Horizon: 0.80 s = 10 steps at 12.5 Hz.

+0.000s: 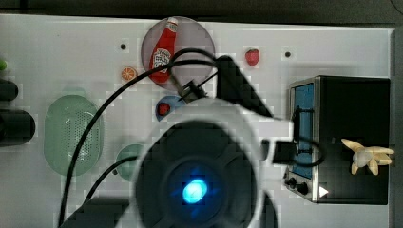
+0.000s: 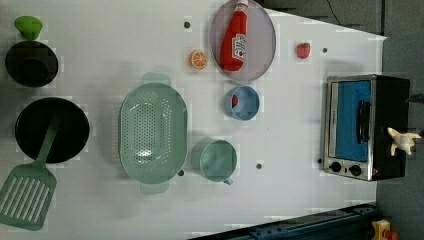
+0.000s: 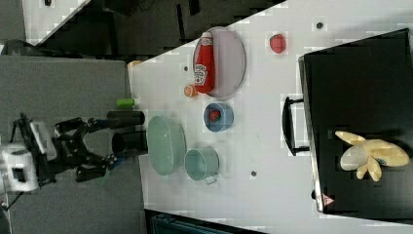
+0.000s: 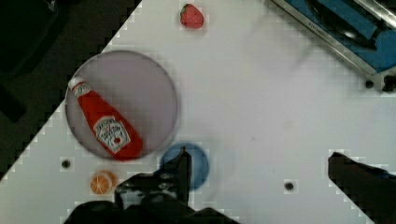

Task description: Pick banana from table and place on oven.

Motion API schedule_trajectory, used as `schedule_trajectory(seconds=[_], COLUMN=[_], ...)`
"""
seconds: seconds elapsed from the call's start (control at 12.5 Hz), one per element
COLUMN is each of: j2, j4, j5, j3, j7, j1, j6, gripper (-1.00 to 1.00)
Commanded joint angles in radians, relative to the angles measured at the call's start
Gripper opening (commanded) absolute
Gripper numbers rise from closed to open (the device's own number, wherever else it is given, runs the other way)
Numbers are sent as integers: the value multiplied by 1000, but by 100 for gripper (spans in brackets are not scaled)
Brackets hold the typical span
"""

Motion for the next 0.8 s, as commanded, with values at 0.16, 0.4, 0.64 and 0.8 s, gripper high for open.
schedule_trajectory(seconds=[0.16,0.4,0.64,0.8], j2=[-62,-97,-99,-99], j4=[-107,-141,-143,-143], j5=[27,28,28,28], j3=[-59,-66,-68,-67], j7=[88,29,30,30], j1=[-27,-28,-28,-28], j6=[-15,-29,-27,-27], gripper=[100,100,100,100])
